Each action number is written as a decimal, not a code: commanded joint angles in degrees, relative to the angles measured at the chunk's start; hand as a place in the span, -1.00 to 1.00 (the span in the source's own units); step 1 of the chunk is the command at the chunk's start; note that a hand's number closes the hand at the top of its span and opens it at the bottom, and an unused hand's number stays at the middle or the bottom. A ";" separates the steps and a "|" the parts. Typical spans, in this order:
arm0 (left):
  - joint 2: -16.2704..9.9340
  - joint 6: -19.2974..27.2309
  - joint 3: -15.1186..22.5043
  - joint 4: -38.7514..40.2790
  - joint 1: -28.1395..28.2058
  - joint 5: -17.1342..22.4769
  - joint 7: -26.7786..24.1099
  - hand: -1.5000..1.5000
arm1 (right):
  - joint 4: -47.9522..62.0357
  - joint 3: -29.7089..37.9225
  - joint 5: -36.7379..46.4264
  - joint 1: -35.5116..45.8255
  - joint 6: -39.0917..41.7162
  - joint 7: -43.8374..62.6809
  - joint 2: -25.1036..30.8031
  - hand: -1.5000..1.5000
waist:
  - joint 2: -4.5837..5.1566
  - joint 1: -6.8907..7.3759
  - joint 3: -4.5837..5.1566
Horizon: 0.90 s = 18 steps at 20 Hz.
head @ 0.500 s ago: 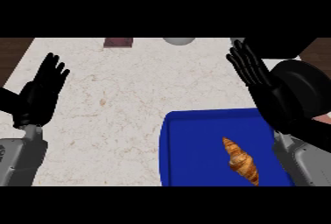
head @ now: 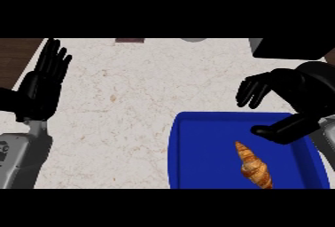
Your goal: Pick the croissant from the tray and place it in the pot
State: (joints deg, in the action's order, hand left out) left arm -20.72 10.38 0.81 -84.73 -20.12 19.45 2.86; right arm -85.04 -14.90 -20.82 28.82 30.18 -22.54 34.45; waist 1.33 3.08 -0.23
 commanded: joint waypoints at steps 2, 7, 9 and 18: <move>0.57 -0.19 0.65 -1.22 0.09 -0.64 -1.50 0.00 | 6.42 0.36 8.74 -1.32 11.27 -18.98 5.50 -1.00 | 0.74 0.71 -0.50; 1.73 0.79 2.01 -1.77 1.02 -2.26 -2.61 0.00 | 6.90 0.15 13.92 -1.10 12.81 -31.87 10.36 -1.00 | 0.16 0.15 -0.43; 2.64 2.05 2.75 -1.36 2.38 -3.34 -2.77 0.00 | 5.36 -2.55 18.83 -1.49 10.64 -34.89 12.75 -1.00 | -0.12 -0.09 -0.33; 2.51 2.10 2.12 -0.33 0.03 -3.98 -2.88 0.00 | 6.15 -13.95 37.80 1.56 -3.47 -45.38 21.64 -1.00 | -0.48 -0.55 0.07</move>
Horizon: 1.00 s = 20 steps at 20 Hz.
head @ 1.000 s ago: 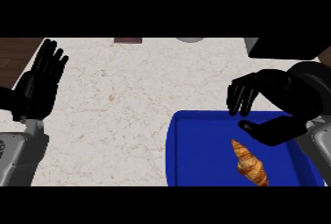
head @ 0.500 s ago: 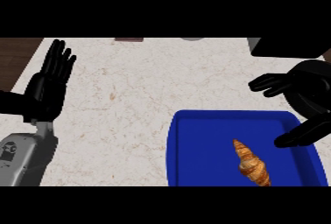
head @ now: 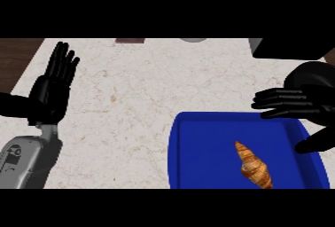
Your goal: Pick the croissant from the tray and place it in the pot
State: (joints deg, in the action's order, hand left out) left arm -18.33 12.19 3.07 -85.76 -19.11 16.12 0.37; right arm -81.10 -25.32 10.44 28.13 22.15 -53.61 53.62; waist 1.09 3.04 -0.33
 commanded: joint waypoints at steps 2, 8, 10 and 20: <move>0.85 0.71 0.28 0.64 1.21 -1.07 -0.73 0.00 | 3.63 -6.06 10.05 -0.79 -0.79 -18.05 2.61 -1.00 | -0.44 -1.20 0.17; -0.39 -1.12 -2.86 2.77 -0.66 0.34 -0.65 0.00 | 7.57 -11.94 17.42 0.84 -6.02 -14.77 -1.61 -1.00 | -0.67 -1.89 0.29; -0.81 -0.62 -2.48 -1.75 1.61 -0.02 1.83 0.00 | 9.19 -10.83 17.67 1.57 -4.83 -14.95 -0.76 -1.00 | -0.93 -1.94 0.30; 2.04 -0.01 -2.20 1.08 1.66 -1.88 0.09 0.00 | 14.53 -15.67 23.65 1.94 -10.12 -16.47 -5.88 -1.00 | -0.90 -2.37 0.31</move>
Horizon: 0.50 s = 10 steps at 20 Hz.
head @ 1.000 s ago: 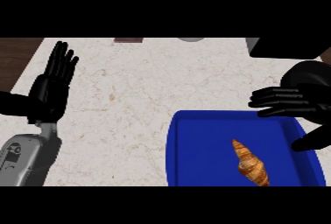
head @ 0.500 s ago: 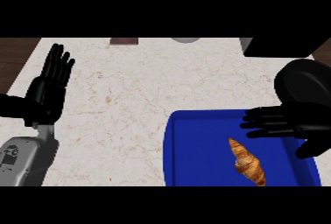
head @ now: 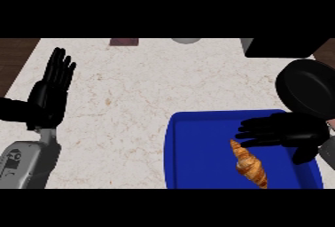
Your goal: Pick the croissant from the tray and place it in the pot
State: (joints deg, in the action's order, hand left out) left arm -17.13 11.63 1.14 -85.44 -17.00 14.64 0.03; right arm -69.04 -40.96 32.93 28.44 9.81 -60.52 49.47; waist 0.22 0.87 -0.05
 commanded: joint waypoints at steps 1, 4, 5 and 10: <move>-0.59 -2.35 -1.49 0.96 1.23 0.73 -1.60 0.00 | 1.27 -0.75 1.98 1.44 2.43 -7.37 -2.75 -1.00 | -0.09 -0.22 0.05; 0.36 1.26 0.22 -2.52 0.30 -1.60 1.82 0.00 | 3.33 -0.06 -0.51 -0.24 0.39 -13.52 -0.87 -1.00 | -0.15 -0.18 -0.01; -1.62 -2.29 -2.14 -1.55 1.91 1.03 0.92 0.00 | 1.22 -1.52 1.09 -4.04 -4.11 -10.77 -2.79 -1.00 | -0.20 -0.51 0.01; -0.24 -2.47 -2.27 -0.94 1.85 -0.07 0.13 0.00 | 3.31 0.34 3.18 -2.82 -3.50 -10.12 -3.66 -1.00 | -0.18 -0.61 0.04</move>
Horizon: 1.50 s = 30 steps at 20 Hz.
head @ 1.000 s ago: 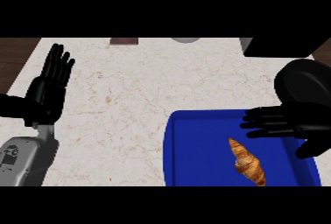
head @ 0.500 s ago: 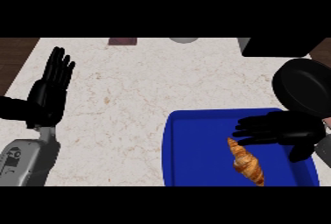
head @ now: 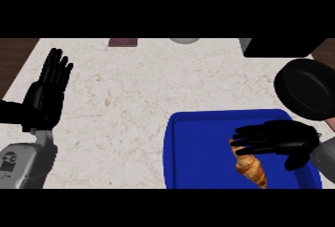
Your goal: Pick the croissant from the tray and place it in the pot
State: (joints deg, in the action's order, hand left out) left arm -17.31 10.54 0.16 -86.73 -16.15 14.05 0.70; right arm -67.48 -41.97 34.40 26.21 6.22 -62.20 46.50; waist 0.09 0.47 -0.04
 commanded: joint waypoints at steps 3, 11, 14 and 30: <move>1.35 -0.26 -0.64 2.62 -2.06 -1.41 0.08 0.00 | 6.91 2.88 5.48 3.08 0.21 -6.15 -4.71 -1.00 | 0.08 -0.07 0.02; 1.25 -1.29 -1.77 -3.05 0.40 -1.35 2.55 0.00 | 9.27 2.40 11.46 -0.55 -2.30 -3.86 -11.40 -1.00 | -0.05 0.03 0.01; 0.43 -3.41 -3.49 -0.03 0.69 -0.75 0.64 0.00 | 7.05 3.51 10.68 0.27 0.19 -4.47 -11.72 -1.00 | -0.07 -0.17 0.04; 1.66 -3.08 -3.18 -1.43 2.92 -3.03 -0.43 0.00 | 2.56 -2.89 17.35 -7.99 -10.32 -6.48 -16.71 1.00 | -0.11 -0.33 0.03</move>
State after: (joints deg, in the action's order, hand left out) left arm -14.84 8.79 -2.43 -87.94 -15.20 11.02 1.63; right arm -63.96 -43.55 52.59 22.27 -1.75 -63.52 31.94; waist -0.70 0.38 1.05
